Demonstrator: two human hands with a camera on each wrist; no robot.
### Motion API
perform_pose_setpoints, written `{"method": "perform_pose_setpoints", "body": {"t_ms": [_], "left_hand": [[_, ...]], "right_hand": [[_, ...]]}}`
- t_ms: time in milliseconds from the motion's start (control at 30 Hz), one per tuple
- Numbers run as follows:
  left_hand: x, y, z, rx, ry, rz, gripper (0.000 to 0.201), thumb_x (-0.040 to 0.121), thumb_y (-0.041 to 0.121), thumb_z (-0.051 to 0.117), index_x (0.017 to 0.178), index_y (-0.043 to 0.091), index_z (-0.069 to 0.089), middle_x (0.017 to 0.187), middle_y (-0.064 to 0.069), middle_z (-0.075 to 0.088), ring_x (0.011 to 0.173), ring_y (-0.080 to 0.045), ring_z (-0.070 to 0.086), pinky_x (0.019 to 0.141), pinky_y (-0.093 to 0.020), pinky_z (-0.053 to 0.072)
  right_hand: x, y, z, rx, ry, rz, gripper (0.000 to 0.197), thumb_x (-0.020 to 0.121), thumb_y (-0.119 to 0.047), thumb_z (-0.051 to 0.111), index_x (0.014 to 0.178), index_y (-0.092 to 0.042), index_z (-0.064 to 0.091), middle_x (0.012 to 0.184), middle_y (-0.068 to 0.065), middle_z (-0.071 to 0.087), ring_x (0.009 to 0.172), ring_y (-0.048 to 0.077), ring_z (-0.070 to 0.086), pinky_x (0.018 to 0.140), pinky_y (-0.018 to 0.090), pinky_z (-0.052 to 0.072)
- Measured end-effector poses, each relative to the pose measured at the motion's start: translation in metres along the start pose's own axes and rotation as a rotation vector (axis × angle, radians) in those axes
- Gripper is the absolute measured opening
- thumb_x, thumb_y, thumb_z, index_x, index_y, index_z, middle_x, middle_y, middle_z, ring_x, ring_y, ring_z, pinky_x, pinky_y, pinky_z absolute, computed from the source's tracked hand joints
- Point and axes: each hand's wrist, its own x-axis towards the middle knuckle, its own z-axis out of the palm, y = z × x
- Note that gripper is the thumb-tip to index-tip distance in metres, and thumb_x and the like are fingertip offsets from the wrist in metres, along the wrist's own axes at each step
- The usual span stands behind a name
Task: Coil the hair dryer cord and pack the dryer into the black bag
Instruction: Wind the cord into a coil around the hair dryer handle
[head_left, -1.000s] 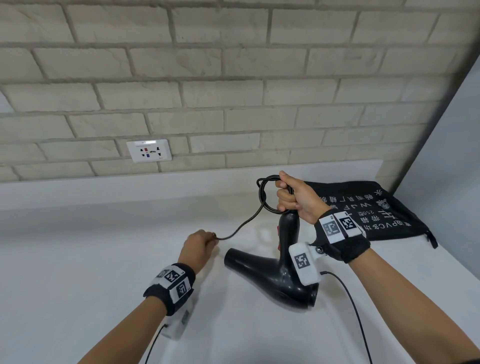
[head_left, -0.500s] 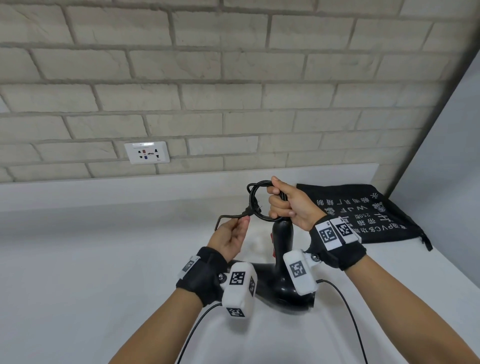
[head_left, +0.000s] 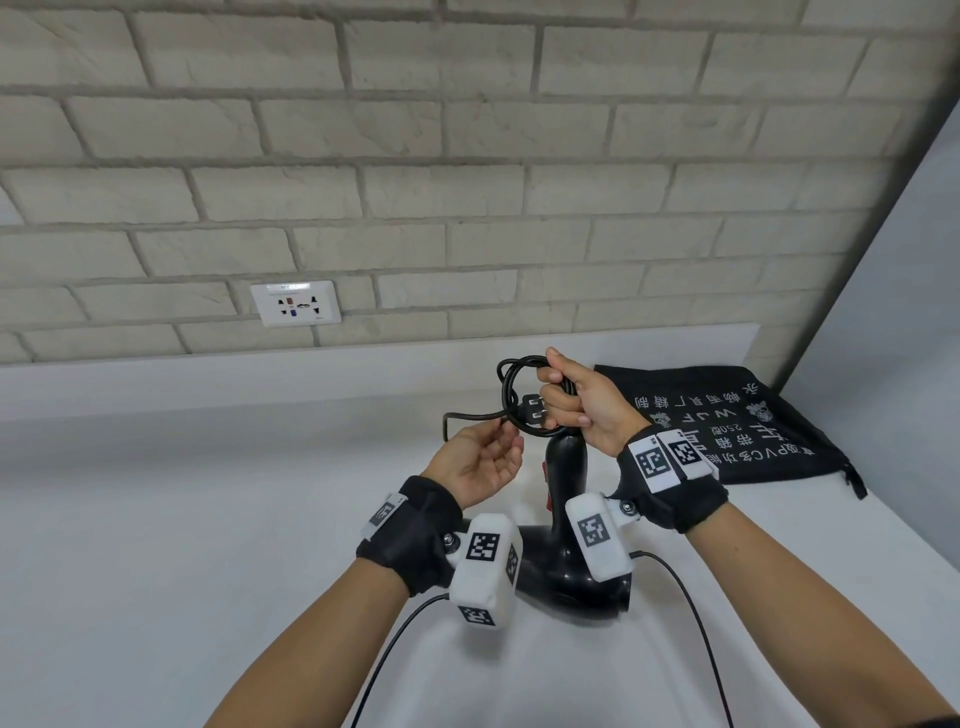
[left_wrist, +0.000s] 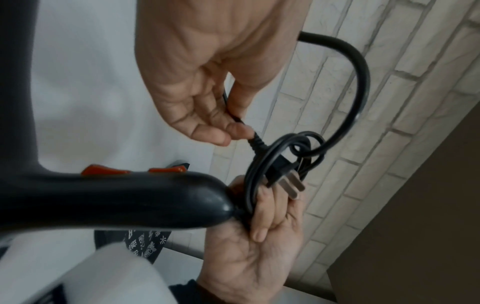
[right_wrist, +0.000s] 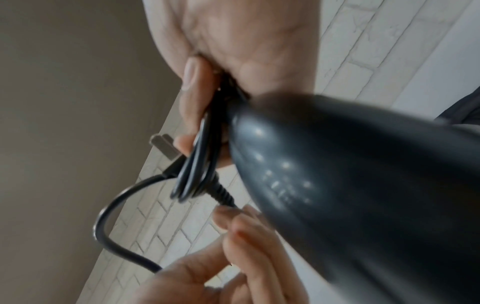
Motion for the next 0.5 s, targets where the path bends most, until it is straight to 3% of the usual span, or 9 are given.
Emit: {"method": "perform_pose_setpoints", "body": {"t_ms": [67,167,233,333,400,500], "left_hand": [[0.001,0.001,0.007,-0.012,0.001,0.023,0.023,0.093,0.014,0.047,0.075,0.004,0.057,0.051,-0.004,0.062,0.041,-0.013,0.06,0.044,-0.016,0.052],[-0.002,0.001,0.013,0.094,-0.058,0.016,0.034,0.093,0.014,0.048,0.064,0.008,0.066,0.065,-0.005,0.059,0.052,-0.013,0.058,0.048,-0.018,0.053],[-0.005,0.001,0.014,0.19,-0.126,-0.021,0.036,0.092,0.018,0.047,0.064,0.012,0.068,0.072,-0.004,0.059,0.066,-0.014,0.056,0.054,-0.021,0.055],[-0.008,0.001,0.015,0.217,-0.2,-0.043,0.029,0.093,0.02,0.037,0.079,0.015,0.062,0.089,-0.004,0.059,0.089,-0.016,0.056,0.064,-0.028,0.057],[-0.01,0.002,0.015,0.191,-0.224,-0.051,0.025,0.088,0.018,0.035,0.083,0.014,0.059,0.097,-0.006,0.058,0.099,-0.019,0.055,0.072,-0.034,0.056],[-0.017,0.004,0.02,0.26,-0.253,-0.03,0.013,0.081,0.017,0.046,0.082,0.015,0.059,0.093,-0.004,0.058,0.09,-0.018,0.058,0.074,-0.033,0.056]], "right_hand": [[0.001,0.0,0.0,-0.003,0.041,-0.008,0.043,0.099,-0.035,0.025,0.061,-0.018,0.033,0.029,-0.013,0.021,0.023,0.002,0.018,0.035,0.013,0.036],[0.003,0.002,-0.004,0.005,0.078,-0.021,0.042,0.098,-0.036,0.027,0.06,-0.018,0.034,0.031,-0.014,0.022,0.024,0.002,0.017,0.028,0.01,0.017],[0.005,0.003,-0.008,0.0,0.081,-0.031,0.042,0.098,-0.037,0.026,0.061,-0.018,0.033,0.03,-0.013,0.022,0.024,0.002,0.017,0.031,0.012,0.022],[0.008,0.005,-0.008,0.01,0.122,-0.047,0.042,0.099,-0.037,0.025,0.062,-0.018,0.033,0.029,-0.013,0.02,0.024,0.002,0.016,0.04,0.015,0.038],[0.009,0.005,-0.008,0.009,0.147,-0.06,0.042,0.099,-0.037,0.025,0.063,-0.018,0.033,0.029,-0.013,0.019,0.024,0.003,0.017,0.042,0.016,0.04],[0.01,0.007,-0.007,-0.01,0.166,-0.078,0.042,0.099,-0.037,0.024,0.064,-0.018,0.033,0.029,-0.012,0.02,0.024,0.002,0.017,0.041,0.015,0.039]]}}
